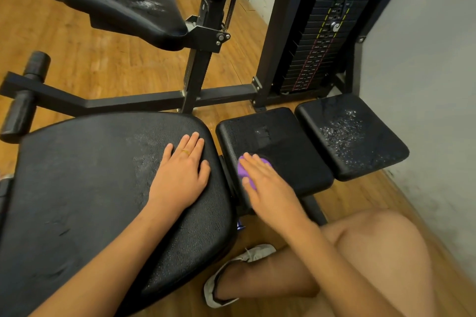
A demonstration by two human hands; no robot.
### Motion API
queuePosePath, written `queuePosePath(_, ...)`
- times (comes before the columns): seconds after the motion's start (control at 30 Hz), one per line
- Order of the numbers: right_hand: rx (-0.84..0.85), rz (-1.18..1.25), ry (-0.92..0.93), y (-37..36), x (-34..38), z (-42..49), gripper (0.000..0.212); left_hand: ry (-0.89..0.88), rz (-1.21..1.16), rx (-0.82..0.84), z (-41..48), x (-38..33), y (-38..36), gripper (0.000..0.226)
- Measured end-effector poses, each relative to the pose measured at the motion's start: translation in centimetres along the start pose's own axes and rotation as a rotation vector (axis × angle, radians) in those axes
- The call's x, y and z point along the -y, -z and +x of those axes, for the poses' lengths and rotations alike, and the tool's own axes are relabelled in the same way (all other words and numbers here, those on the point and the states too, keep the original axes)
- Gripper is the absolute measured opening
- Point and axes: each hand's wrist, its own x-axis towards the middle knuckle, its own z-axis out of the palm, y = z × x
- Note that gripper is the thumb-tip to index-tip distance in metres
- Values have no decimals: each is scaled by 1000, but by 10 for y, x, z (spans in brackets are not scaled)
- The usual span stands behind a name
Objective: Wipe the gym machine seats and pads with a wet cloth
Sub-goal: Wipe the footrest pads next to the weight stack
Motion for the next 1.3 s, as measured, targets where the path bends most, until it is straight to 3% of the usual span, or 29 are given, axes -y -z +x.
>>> queuePosePath(0.13, -89, -30, -228, 34, -69, 19, 49, -2, -5, 9, 0, -3, 0, 65)
queuePosePath(0.23, -151, -86, -323, 37, -69, 32, 48, 7, -1, 2, 1, 0, 1, 65)
queuePosePath(0.47, -50, -15, -81, -7, 24, 5, 53, 11, -10, -2, 1, -6, 0, 67)
queuePosePath(0.83, 43, -32, -6, 6, 1, -19, 56, 5, -33, 18, -5, -3, 10, 57)
queuePosePath(1.13, 11, -22, -52, 1, -11, 135, 51, 16, 0, 15, 0, 1, 8, 64)
queuePosePath(1.3, -10, 10, -12, 3, -16, 105, 53, -12, 8, 19, -1, -5, 7, 66)
